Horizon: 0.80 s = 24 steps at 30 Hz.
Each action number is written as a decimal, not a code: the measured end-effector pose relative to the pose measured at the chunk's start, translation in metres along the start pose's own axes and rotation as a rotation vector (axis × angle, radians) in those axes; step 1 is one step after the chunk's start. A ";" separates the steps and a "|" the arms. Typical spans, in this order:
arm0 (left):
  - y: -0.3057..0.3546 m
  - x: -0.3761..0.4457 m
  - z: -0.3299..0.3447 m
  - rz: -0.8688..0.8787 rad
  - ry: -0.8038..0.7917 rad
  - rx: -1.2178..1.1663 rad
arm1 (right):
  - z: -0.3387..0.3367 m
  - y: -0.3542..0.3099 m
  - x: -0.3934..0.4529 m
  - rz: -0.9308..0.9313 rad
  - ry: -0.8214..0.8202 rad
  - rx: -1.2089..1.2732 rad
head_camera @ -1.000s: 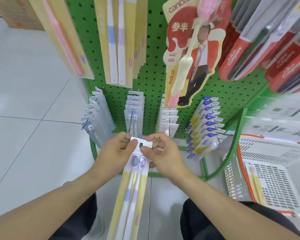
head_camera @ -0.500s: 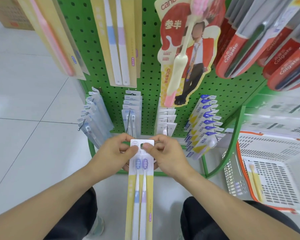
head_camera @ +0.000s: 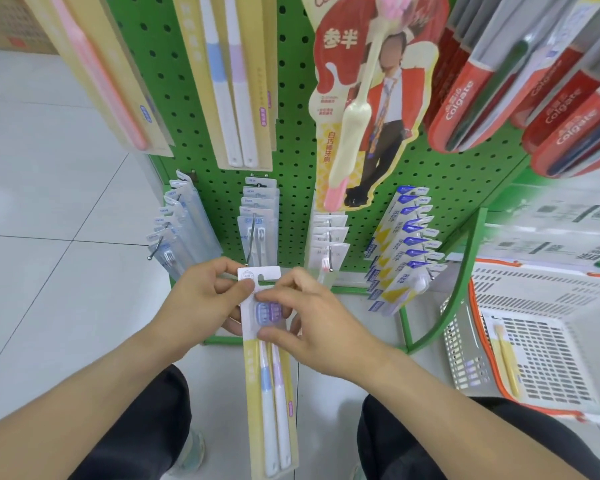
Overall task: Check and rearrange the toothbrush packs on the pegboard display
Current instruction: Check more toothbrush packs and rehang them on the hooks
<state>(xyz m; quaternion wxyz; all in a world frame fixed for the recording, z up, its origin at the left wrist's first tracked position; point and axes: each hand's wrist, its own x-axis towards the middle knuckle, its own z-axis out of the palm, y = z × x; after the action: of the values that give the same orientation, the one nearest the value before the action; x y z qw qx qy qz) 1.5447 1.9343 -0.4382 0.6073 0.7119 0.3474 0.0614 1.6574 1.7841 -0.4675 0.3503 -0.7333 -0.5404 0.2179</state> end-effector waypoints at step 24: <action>0.000 -0.010 -0.003 0.157 -0.144 -0.074 | -0.018 -0.003 0.009 0.028 0.350 0.138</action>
<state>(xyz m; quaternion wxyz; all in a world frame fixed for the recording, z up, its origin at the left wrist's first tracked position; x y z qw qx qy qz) 1.5355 1.9309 -0.4345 0.6498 0.7167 0.2434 0.0703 1.6710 1.7883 -0.4535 0.4855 -0.7418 -0.4446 0.1282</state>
